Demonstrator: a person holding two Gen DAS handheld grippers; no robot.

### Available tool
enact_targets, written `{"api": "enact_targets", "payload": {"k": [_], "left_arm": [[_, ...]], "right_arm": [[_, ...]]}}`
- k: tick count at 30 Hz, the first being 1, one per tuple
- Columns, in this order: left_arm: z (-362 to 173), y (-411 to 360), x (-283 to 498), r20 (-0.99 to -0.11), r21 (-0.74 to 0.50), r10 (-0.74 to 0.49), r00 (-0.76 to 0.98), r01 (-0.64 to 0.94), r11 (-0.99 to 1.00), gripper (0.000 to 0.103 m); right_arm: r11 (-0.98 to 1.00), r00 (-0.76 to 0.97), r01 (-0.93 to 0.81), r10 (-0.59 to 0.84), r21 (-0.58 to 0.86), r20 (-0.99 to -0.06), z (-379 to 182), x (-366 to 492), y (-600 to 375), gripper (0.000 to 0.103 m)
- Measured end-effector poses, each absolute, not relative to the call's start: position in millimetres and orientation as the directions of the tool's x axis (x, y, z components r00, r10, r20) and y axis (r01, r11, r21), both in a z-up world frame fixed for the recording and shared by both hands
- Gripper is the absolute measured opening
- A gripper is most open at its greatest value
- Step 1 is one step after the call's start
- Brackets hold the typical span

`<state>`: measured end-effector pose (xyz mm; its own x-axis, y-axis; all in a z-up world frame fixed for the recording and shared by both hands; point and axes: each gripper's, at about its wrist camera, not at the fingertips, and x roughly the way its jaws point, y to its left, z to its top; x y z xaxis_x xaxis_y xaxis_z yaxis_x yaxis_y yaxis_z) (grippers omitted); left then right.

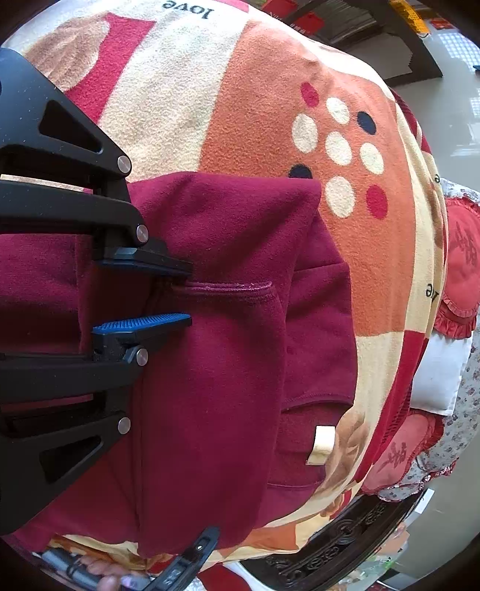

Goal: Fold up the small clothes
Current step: 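Open the left tool and withdraw from the folded sweater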

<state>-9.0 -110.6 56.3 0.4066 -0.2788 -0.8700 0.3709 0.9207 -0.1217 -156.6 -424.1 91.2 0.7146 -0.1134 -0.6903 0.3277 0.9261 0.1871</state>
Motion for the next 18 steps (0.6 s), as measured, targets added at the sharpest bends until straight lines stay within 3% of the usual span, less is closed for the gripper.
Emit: {"api": "enact_targets", "payload": {"k": [15, 18], "left_arm": [[56, -119, -7, -0.871, -0.116, -0.271, 0.41, 0.364, 0.924, 0.032], [55, -121, -8, -0.867, -0.139, -0.293, 0.402, 0.369, 0.919, 0.048]], "right_arm": [[0.916, 0.697, 0.347, -0.11, 0.199, -0.708, 96, -204, -421, 0.047], [0.918, 0.653, 0.355, -0.11, 0.175, -0.75, 73, -199, -419, 0.047]]}}
